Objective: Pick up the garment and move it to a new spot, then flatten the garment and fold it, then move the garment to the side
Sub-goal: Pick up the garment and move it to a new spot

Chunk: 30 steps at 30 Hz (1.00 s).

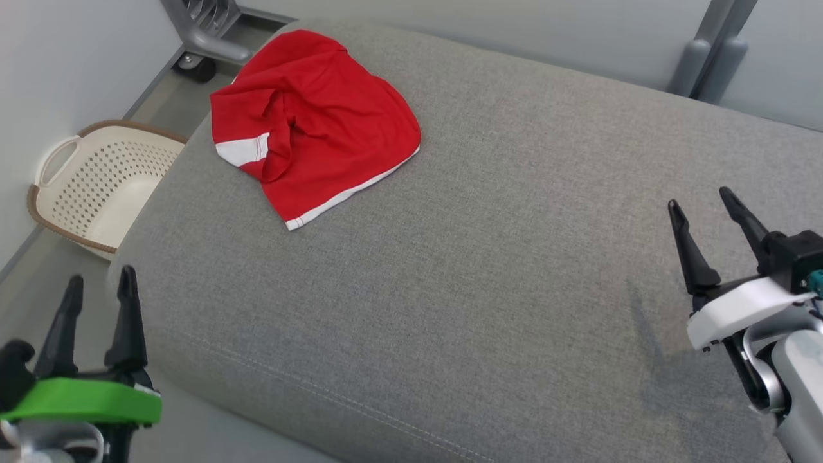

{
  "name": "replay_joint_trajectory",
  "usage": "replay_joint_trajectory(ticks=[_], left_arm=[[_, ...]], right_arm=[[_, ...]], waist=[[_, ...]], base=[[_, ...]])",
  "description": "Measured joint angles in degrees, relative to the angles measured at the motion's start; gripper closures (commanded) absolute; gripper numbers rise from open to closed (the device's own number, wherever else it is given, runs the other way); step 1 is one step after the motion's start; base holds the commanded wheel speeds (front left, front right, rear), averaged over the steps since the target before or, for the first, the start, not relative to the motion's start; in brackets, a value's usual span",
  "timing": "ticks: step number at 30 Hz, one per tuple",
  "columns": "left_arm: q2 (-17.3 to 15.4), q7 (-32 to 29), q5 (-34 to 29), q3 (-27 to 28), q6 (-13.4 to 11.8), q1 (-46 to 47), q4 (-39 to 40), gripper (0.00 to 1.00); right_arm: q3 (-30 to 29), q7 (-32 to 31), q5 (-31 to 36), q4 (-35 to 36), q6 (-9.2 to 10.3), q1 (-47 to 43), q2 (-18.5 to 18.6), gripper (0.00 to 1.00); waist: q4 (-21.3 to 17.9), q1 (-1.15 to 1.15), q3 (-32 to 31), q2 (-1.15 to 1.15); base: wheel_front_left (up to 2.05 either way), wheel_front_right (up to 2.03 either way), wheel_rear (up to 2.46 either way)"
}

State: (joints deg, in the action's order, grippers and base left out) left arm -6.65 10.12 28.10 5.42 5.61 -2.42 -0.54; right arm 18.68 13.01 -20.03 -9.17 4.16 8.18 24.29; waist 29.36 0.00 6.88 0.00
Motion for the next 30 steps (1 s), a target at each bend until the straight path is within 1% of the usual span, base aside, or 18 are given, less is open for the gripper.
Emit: replay_joint_trajectory(ticks=[2,4,9,11,13,16,21,26,30], left_arm=[[-1.3,-2.8,1.0,-0.1,0.0,3.3,-0.5,0.0],[-2.2,-6.0,3.5,0.0,0.1,6.8,-1.4,0.0],[-3.5,-16.9,10.2,-0.3,0.2,15.1,-6.7,0.0],[-3.7,-20.6,11.9,0.1,0.2,18.0,-9.3,0.0],[-3.9,-24.1,14.4,0.7,-0.2,21.0,-11.5,0.0],[-4.0,-28.3,16.9,1.4,-1.5,25.3,-14.0,0.0],[-5.0,-32.1,17.7,2.2,-3.2,30.3,-17.5,0.0],[-5.3,-33.2,18.9,4.0,-4.2,34.8,-19.4,0.0],[-5.3,-33.4,20.3,5.1,-4.7,37.2,-20.9,0.0]], right_arm=[[-0.1,-0.7,0.5,1.1,0.0,1.0,1.2,0.0],[-0.3,-1.4,0.9,2.3,0.0,2.3,2.1,0.0],[-0.4,-3.4,2.1,5.1,-0.03,5.1,3.7,0.0],[-0.2,-4.6,2.2,6.0,-0.05,5.9,4.0,0.0],[0.2,-5.6,2.5,6.7,-0.12,6.6,4.5,0.0],[0.7,-7.1,3.0,8.1,-0.7,7.5,5.1,0.0],[1.1,-9.2,3.5,10.7,-1.31,10.2,6.3,0.0],[1.1,-11.2,4.1,13.2,-1.88,12.9,6.8,0.0],[0.7,-12.2,4.5,15.3,-1.89,15.3,7.9,0.0]], waist=[[0.2,0.0,1.4,0.0],[0.4,0.0,2.8,0.0],[0.3,0.0,6.6,0.0],[0.1,0.0,8.2,0.0],[-0.2,0.0,9.7,0.0],[-0.8,0.0,12.1,0.0],[-2.2,0.0,16.0,0.0],[-3.7,0.01,19.9,0.0],[-5.0,0.01,23.1,0.0]], base=[[0.0,0.0,0.0],[0.0,0.0,0.0],[0.0,0.0,0.0],[0.0,0.0,0.0],[0.0,0.0,0.0],[0.0,0.0,0.0],[0.0,0.0,0.0],[0.0,0.0,0.0],[0.0,0.0,0.0]])
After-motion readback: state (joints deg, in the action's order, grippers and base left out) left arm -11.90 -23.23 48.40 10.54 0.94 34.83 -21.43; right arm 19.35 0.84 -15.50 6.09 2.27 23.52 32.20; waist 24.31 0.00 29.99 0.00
